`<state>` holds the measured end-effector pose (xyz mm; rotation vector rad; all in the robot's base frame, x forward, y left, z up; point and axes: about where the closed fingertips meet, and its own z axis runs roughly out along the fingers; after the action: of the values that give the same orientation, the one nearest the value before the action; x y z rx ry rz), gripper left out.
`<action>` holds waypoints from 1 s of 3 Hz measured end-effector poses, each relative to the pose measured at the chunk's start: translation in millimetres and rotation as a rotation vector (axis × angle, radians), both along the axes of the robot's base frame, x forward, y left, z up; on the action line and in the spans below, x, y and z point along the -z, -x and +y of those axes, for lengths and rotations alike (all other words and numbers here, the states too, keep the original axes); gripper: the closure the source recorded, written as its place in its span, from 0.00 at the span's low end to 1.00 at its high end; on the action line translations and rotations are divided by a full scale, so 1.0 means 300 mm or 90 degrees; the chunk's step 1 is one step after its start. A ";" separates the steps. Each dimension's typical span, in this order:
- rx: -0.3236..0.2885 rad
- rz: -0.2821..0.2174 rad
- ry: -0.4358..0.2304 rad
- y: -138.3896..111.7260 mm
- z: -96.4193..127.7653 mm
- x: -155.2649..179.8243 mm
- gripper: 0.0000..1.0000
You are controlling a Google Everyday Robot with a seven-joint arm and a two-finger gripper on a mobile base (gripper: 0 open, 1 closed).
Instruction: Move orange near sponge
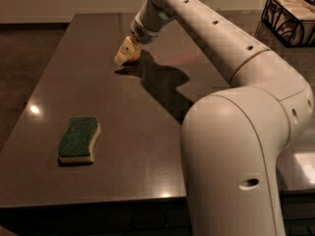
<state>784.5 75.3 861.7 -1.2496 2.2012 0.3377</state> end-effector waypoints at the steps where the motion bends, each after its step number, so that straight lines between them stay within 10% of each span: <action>1: -0.004 0.002 -0.001 0.000 0.013 0.001 0.40; 3: -0.032 -0.021 -0.023 0.059 -0.049 -0.066 0.87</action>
Offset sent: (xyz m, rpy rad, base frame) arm -0.0109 -0.0128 0.0205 0.0352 -0.0313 0.0343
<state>766.7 60.5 881.6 -1.2841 2.1294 0.3726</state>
